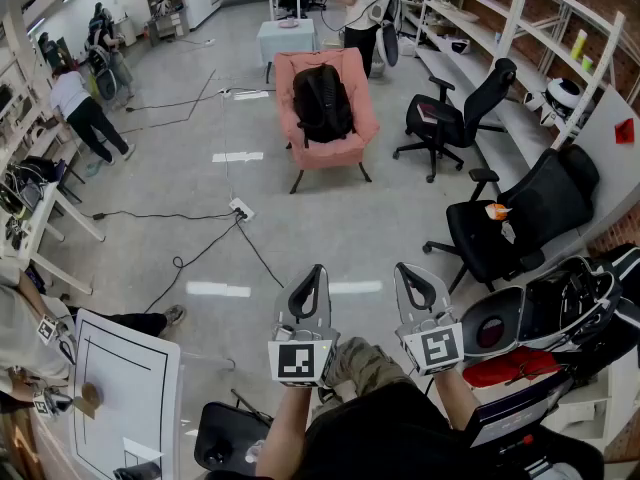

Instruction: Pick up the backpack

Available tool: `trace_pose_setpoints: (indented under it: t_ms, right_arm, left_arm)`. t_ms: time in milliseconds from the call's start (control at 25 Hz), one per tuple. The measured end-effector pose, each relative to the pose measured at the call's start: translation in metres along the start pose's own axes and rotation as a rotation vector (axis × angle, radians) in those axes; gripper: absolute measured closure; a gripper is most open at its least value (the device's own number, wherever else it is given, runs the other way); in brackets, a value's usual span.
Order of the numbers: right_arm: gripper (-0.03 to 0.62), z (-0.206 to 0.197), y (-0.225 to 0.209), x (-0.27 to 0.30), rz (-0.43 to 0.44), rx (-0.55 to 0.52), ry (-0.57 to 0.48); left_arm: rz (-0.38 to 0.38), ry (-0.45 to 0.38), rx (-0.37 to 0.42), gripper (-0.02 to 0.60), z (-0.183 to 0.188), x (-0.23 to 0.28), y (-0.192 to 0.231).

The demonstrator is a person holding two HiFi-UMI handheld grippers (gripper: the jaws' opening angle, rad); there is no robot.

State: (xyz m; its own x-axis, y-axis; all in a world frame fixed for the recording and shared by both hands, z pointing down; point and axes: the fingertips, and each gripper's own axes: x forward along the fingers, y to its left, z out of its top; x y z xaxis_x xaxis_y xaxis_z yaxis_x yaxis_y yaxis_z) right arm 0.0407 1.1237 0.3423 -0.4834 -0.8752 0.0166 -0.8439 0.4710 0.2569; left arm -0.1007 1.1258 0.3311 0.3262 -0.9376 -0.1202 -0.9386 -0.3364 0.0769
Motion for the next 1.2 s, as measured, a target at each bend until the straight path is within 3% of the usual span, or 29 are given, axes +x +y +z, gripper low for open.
trace_pose_setpoints:
  t_ms: [320, 480, 680, 800, 920, 1080, 1200]
  right_arm:
    - [0.585, -0.005, -0.001, 0.061, 0.033, -0.010, -0.029]
    - [0.585, -0.023, -0.019, 0.114, 0.021, 0.022, -0.051]
    - [0.578, -0.040, -0.055, 0.188, 0.087, 0.029, -0.078]
    - [0.562, -0.053, -0.088, 0.233, 0.112, 0.039, -0.057]
    - [0.563, -0.073, -0.128, 0.274, 0.138, 0.040, -0.030]
    - [0.564, -0.097, -0.182, 0.334, 0.164, 0.080, 0.000]
    - [0.565, -0.109, -0.209, 0.375, 0.205, 0.110, 0.020]
  left_arm:
    - [0.034, -0.071, 0.053, 0.580, -0.006, 0.036, 0.041]
    - [0.036, -0.051, 0.093, 0.580, -0.020, 0.079, 0.061]
    - [0.019, 0.010, 0.117, 0.580, -0.035, 0.166, 0.077]
    - [0.013, -0.015, 0.107, 0.580, -0.044, 0.231, 0.085]
    - [0.006, 0.022, 0.100, 0.580, -0.054, 0.295, 0.084]
    - [-0.069, -0.032, 0.116, 0.580, -0.059, 0.375, 0.081]
    - [-0.058, 0.026, 0.150, 0.579, -0.075, 0.423, 0.089]
